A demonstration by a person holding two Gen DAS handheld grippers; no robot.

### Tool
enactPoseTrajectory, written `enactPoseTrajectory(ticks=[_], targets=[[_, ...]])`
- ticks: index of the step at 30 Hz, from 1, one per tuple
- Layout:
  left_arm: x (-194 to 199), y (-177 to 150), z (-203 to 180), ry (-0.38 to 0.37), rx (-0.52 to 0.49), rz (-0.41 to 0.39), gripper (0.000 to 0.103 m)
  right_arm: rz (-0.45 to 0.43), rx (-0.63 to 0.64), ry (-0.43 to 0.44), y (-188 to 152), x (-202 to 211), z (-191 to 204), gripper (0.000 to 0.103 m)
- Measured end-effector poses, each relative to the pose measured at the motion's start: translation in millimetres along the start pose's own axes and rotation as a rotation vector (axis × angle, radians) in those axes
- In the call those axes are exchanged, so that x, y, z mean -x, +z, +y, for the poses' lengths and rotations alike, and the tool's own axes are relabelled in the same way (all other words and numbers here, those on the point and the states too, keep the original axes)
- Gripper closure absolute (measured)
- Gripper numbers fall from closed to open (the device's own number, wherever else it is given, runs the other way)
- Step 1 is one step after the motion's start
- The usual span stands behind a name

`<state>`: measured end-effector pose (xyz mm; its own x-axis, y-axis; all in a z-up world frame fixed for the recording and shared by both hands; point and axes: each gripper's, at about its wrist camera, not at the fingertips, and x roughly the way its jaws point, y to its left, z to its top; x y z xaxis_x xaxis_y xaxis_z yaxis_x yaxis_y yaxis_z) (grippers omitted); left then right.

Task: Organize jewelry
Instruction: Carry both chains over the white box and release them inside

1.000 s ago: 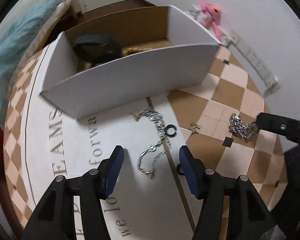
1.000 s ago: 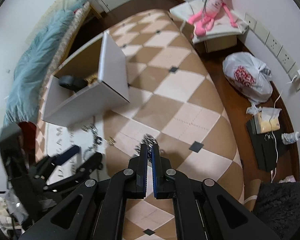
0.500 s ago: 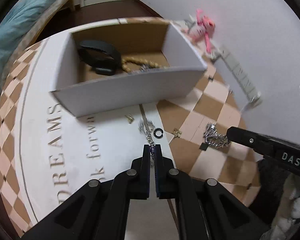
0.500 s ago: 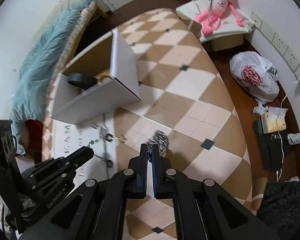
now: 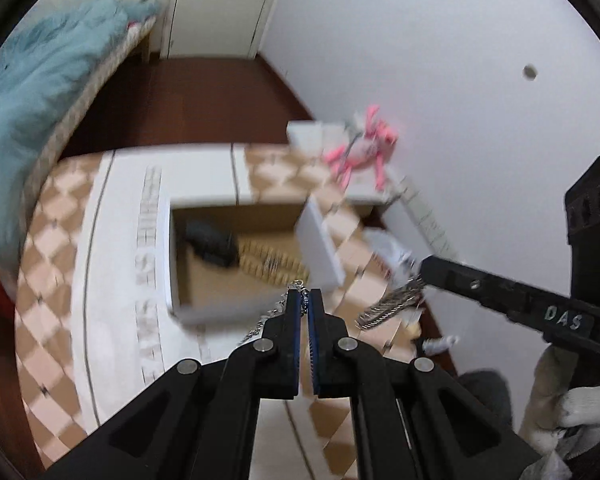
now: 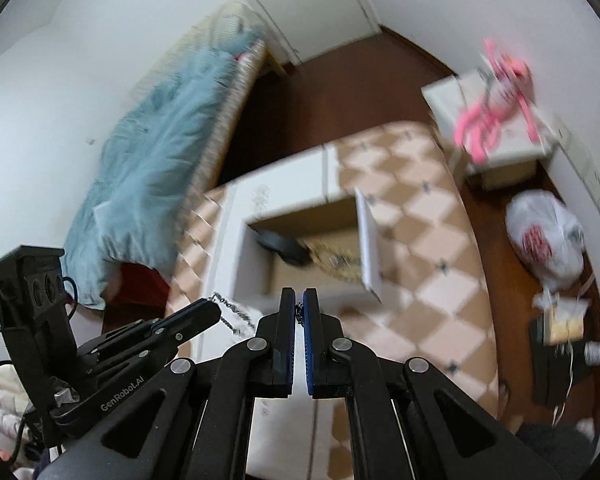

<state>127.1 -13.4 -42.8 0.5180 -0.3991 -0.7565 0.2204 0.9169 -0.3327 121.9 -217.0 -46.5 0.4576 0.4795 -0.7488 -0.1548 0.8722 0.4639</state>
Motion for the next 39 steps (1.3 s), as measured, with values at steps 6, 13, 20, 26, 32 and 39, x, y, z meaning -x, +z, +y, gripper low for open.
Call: enactPoseTrajectory(ticks=[6,13,20,26,32,39], targets=[[-0.6,47.9,10.0,0.048,-0.025,-0.057,0.102,0.005,0.099,-0.073,54.7,-27.4,24.1,0.099],[-59.5,56.7,54.4,0.088,0.044,0.076,0.102,0.143,0.122,-0.181,89.6,-110.7,13.3,0.099],[-84.8,49.8,77.3,0.13,0.126,0.19,0.098,0.259,0.159,-0.257,95.6,-166.6,2.8,0.099],[-88.7,47.7,89.0,0.249,0.147,0.22,0.095,0.317,0.146,-0.277,93.8,-177.8,-3.0,0.077],[-79.4,44.5,89.6,0.371,0.113,0.178,0.025,0.268,0.169,-0.332,83.8,-160.8,0.2,0.048],[-77.4,23.0,86.3,0.445,0.088,0.144,0.002,0.249,0.173,-0.421,45.6,-148.0,-8.9,0.011]])
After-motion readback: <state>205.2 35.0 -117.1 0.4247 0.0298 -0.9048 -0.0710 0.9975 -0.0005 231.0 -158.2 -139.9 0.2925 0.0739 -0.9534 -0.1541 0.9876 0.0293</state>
